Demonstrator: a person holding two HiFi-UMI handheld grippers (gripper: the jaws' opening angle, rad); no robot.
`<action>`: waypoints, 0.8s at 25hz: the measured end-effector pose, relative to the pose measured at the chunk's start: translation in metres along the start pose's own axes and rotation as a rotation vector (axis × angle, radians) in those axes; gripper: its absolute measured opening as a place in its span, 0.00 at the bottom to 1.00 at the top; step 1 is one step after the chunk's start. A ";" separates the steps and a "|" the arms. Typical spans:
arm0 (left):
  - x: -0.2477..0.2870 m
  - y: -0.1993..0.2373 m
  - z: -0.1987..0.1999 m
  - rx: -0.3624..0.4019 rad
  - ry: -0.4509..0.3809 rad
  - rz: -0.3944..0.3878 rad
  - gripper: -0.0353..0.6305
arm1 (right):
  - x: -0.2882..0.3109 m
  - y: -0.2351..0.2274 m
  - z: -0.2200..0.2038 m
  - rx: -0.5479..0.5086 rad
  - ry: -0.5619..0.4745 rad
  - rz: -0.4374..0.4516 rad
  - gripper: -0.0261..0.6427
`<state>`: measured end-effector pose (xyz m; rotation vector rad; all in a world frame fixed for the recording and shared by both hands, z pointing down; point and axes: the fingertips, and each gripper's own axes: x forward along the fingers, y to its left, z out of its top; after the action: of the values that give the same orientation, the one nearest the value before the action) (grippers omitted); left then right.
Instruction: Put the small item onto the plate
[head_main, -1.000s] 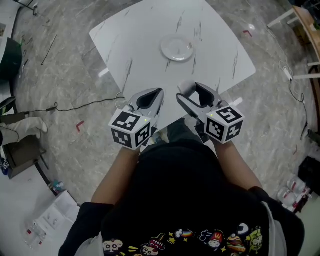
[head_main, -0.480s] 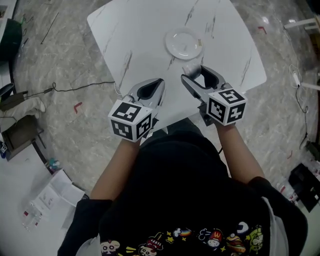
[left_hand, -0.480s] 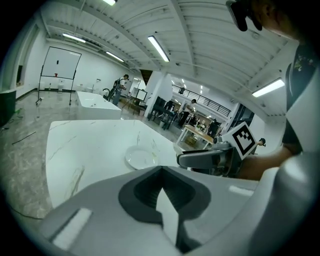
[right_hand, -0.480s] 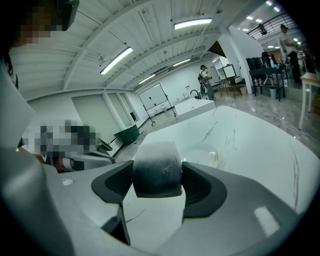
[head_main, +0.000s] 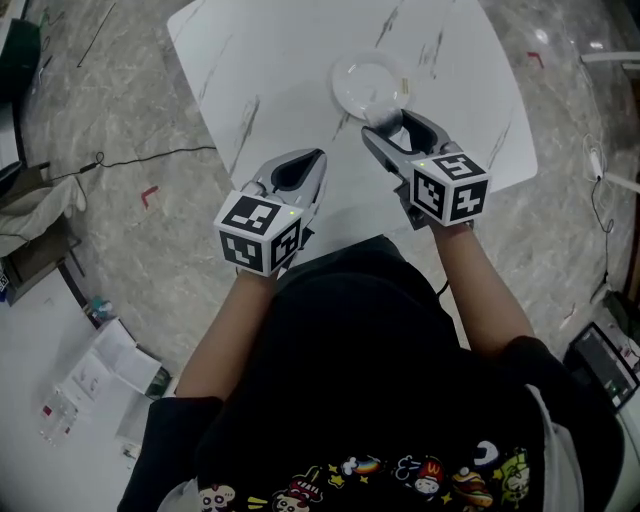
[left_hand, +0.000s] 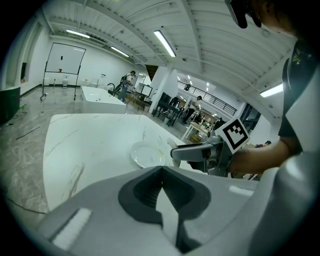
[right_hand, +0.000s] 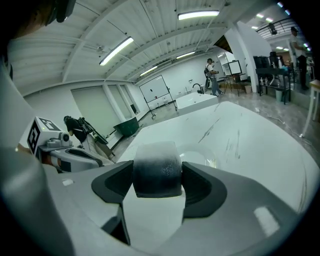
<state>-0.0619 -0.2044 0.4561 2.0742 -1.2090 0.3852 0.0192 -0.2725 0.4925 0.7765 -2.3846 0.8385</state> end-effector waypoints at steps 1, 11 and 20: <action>0.000 0.002 -0.001 -0.006 0.003 0.006 0.05 | 0.005 -0.003 0.000 -0.006 0.011 -0.002 0.53; -0.003 0.023 -0.007 -0.052 0.025 0.064 0.05 | 0.046 -0.038 -0.003 -0.042 0.097 -0.041 0.53; -0.006 0.028 -0.013 -0.073 0.027 0.085 0.05 | 0.070 -0.053 -0.006 -0.111 0.160 -0.074 0.53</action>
<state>-0.0872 -0.2006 0.4739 1.9548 -1.2790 0.4014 0.0054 -0.3268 0.5600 0.7209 -2.2271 0.7049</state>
